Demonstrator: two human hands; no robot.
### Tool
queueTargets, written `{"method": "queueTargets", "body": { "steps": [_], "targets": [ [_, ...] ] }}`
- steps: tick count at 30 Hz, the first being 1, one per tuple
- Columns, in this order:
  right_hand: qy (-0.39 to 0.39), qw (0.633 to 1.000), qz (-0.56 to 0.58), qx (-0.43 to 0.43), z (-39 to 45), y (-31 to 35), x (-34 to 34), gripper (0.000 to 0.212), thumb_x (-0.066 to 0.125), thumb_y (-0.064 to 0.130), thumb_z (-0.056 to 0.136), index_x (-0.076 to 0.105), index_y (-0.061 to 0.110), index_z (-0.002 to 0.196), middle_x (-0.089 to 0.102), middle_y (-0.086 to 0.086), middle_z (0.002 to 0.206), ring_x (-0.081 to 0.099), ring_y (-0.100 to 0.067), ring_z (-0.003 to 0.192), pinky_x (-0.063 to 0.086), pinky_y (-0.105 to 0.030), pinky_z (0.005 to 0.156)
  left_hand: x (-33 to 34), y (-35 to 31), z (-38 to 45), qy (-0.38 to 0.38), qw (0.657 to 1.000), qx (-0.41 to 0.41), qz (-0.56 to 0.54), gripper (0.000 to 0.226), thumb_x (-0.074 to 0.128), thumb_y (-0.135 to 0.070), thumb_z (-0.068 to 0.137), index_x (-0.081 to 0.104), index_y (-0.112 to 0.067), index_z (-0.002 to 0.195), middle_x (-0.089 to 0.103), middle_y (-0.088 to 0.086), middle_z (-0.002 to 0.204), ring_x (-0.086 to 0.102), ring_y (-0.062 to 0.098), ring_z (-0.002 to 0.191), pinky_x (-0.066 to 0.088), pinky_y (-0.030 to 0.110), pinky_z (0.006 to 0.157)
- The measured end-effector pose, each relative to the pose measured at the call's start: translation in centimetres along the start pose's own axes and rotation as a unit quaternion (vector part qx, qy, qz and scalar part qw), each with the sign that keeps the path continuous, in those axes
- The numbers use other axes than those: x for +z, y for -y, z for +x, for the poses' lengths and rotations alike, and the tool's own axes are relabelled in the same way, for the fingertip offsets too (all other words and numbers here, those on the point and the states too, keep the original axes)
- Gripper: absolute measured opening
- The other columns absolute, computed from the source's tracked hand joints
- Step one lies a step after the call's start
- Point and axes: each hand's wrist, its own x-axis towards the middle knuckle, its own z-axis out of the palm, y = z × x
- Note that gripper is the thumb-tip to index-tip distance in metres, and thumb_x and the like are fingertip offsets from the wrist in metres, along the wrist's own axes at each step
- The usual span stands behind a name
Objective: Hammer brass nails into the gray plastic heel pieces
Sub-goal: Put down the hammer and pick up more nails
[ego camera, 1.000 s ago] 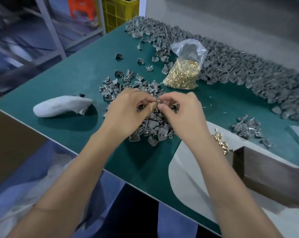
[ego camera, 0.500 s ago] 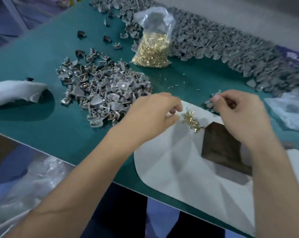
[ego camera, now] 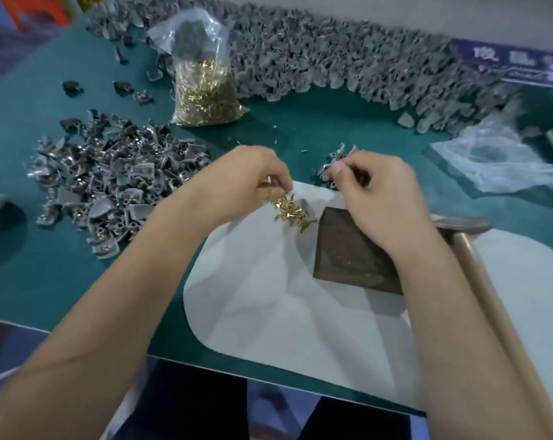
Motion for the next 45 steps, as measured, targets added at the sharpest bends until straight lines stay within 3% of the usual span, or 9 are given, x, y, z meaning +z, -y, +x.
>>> {"method": "queueTargets", "body": {
  "steps": [7,9,13,17,21,28,34,39,45],
  "targets": [
    [-0.04,0.998,0.054,0.005,-0.2,-0.3,-0.3,0.024,0.059,0.027,0.102,0.073,0.016,0.085,0.069,0.004,0.076,0.061,-0.012,0.075,0.048,-0.029,0.069,0.6,-0.4,0.6,0.017,0.999,0.005,0.04,0.009,0.054,-0.026,0.103,0.062,-0.03,0.105,0.053,-0.016,0.102,0.056,0.009,0.097,0.048,0.035,0.086],
    [-0.066,0.993,0.099,0.002,-0.1,0.0,-0.6,0.02,0.061,0.024,0.101,0.074,0.019,0.087,0.069,0.007,0.076,0.061,-0.01,0.074,0.047,-0.024,0.067,1.0,-1.2,0.9,-0.049,0.996,0.032,-0.068,0.01,0.053,-0.023,0.104,0.061,-0.031,0.104,0.056,-0.017,0.102,0.056,0.006,0.096,0.046,0.028,0.084],
    [-0.078,0.981,0.175,-0.002,1.3,0.5,-1.8,0.011,0.068,0.017,0.097,0.076,0.023,0.1,0.073,0.012,0.087,0.068,-0.006,0.084,0.054,-0.024,0.076,1.7,-3.6,3.2,-0.21,0.925,0.043,-0.314,0.009,0.06,-0.023,0.102,0.062,-0.032,0.104,0.07,-0.014,0.099,0.066,0.006,0.097,0.049,0.021,0.083],
    [-0.043,0.985,0.163,-0.024,2.9,-0.1,-2.7,0.014,0.073,0.015,0.094,0.077,0.021,0.106,0.069,0.011,0.083,0.066,-0.009,0.082,0.055,-0.03,0.076,2.8,-4.2,5.9,-0.206,0.871,0.022,-0.446,0.013,0.068,-0.031,0.097,0.061,-0.028,0.108,0.073,-0.013,0.093,0.064,-0.003,0.075,0.048,0.015,0.067],
    [-0.029,0.987,0.152,-0.032,3.6,-1.1,-2.9,0.008,0.075,0.013,0.093,0.078,0.018,0.098,0.072,0.004,0.08,0.066,-0.016,0.078,0.054,-0.028,0.073,3.5,-3.1,6.8,-0.167,0.863,0.034,-0.476,0.019,0.073,-0.038,0.092,0.062,-0.03,0.105,0.075,-0.008,0.083,0.059,0.0,0.063,0.045,0.015,0.061],
    [-0.055,0.995,0.077,-0.03,2.3,-2.8,-2.6,0.007,0.067,0.024,0.093,0.067,0.029,0.089,0.068,0.012,0.081,0.064,-0.011,0.08,0.052,-0.027,0.072,4.2,-1.4,5.6,-0.182,0.935,0.045,-0.3,0.012,0.058,-0.045,0.101,0.053,-0.037,0.093,0.064,-0.019,0.084,0.053,0.0,0.069,0.041,0.013,0.064],
    [-0.034,0.999,0.038,0.013,2.2,-3.1,-2.6,0.011,0.067,0.023,0.093,0.066,0.032,0.088,0.068,0.015,0.081,0.064,-0.007,0.081,0.057,-0.041,0.077,4.0,-1.5,5.5,-0.146,0.97,0.023,-0.195,0.05,0.029,-0.051,0.104,0.037,-0.014,0.071,0.046,0.012,0.066,0.046,0.032,0.062,0.043,0.051,0.06],
    [-0.034,0.999,0.036,0.015,2.2,-3.2,-2.7,0.011,0.068,0.023,0.093,0.066,0.031,0.087,0.068,0.013,0.08,0.063,-0.007,0.079,0.057,-0.04,0.076,3.8,-1.2,5.5,-0.146,0.972,0.006,-0.185,0.03,0.035,-0.031,0.101,0.058,-0.033,0.082,0.064,-0.016,0.079,0.056,0.008,0.065,0.045,0.035,0.062],
    [-0.026,0.999,0.029,0.017,2.2,-3.3,-2.6,0.013,0.068,0.025,0.093,0.065,0.034,0.085,0.067,0.015,0.079,0.063,-0.006,0.079,0.056,-0.038,0.075,3.9,-1.2,5.5,-0.154,0.977,-0.017,-0.149,0.022,0.038,-0.029,0.089,0.044,-0.017,0.07,0.048,-0.003,0.063,0.037,0.014,0.056,0.036,0.033,0.056]
  ]
}}
